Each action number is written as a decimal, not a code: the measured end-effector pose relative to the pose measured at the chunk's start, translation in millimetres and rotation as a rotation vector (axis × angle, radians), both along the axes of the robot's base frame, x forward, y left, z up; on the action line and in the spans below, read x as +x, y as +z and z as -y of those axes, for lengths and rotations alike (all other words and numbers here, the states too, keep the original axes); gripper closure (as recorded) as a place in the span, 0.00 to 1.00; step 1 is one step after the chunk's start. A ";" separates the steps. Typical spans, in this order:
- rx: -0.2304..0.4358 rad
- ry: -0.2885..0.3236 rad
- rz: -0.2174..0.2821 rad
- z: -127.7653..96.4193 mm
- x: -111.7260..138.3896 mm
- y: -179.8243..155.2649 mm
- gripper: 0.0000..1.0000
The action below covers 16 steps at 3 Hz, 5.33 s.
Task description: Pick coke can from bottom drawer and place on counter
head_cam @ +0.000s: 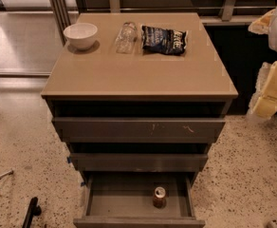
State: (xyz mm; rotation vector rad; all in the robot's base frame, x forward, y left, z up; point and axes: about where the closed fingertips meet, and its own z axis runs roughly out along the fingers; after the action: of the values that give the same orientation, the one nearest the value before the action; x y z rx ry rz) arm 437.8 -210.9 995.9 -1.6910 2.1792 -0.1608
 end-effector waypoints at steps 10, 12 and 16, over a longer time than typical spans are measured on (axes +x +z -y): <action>0.502 -0.022 -0.214 -51.0 -36.2 -444.9 1.00; 0.531 -0.035 -0.268 -57.8 -47.4 -484.7 1.00; 0.662 -0.002 -0.169 -41.0 47.6 -682.6 1.00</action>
Offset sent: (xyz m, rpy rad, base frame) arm 0.0000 0.0000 0.0000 0.0000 -0.0001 0.0000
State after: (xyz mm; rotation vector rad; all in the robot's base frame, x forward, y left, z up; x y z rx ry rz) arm 485.4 -169.9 313.3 -1.3459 2.0216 0.6543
